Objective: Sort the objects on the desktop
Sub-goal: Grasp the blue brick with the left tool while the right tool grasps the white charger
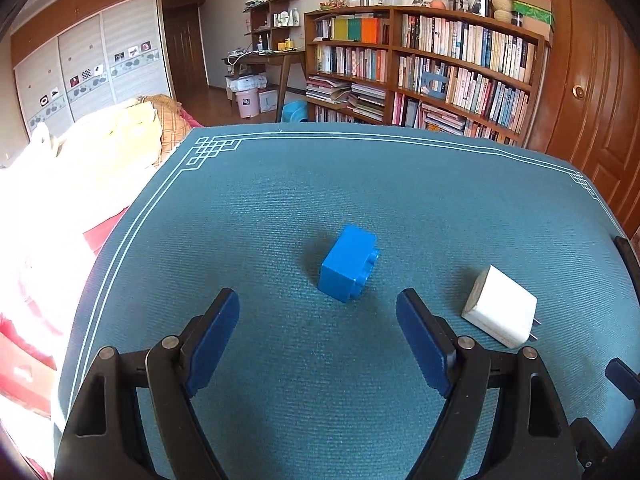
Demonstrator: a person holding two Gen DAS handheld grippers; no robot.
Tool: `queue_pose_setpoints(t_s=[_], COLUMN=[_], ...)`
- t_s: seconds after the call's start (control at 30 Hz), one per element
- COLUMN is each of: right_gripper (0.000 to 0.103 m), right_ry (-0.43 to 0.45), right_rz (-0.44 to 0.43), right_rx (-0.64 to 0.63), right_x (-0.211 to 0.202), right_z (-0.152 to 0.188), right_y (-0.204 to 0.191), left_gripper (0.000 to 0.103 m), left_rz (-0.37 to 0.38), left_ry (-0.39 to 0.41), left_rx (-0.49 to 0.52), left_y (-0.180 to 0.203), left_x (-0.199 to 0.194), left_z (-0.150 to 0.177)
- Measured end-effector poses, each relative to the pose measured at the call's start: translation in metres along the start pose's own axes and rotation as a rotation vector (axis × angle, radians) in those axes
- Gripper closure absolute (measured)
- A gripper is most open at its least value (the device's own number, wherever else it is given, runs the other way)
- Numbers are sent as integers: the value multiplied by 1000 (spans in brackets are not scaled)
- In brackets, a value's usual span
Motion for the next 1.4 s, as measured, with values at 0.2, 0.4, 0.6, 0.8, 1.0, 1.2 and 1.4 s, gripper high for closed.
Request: queue_pose_setpoints(t_s=[0.2, 0.4, 0.6, 0.8, 1.0, 1.2, 1.4], right_gripper=[21, 21, 21, 21, 21, 32, 49], right_ry=[5, 19, -33, -51, -63, -80, -69], right_rz=[-26, -25, -44, -59, -53, -17, -25], right_rx=[-21, -110, -52, 1, -76, -160, -138], right_x=[17, 33, 56, 72, 87, 91, 85], right_z=[-13, -30, -40, -53, -65, -63, -61], right_y=[-13, -36, -36, -31, -44, -57, -53], left_gripper=[19, 19, 20, 33, 55, 62, 69], left_rz=[11, 41, 65, 60, 76, 79, 81], left_ry=[-38, -32, -25, -23, -22, -20, -16], left_rx=[-48, -86, -108, -101, -79, -95, -104], left_y=[-4, -11, -14, -14, -9, -12, -13], left_x=[24, 30, 30, 26, 24, 24, 23], left_z=[-8, -14, -13, -10, -8, -7, -5])
Point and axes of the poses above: each gripper's, at about its wrist camera, not at the fingertips, and x roughly the way its jaws point, y to its right, z to its underside, the point moved 7 cm from there along x, roughly the way its jaws point, and after that the axes turned 2 degrees about -x, right-handed, at the moved point
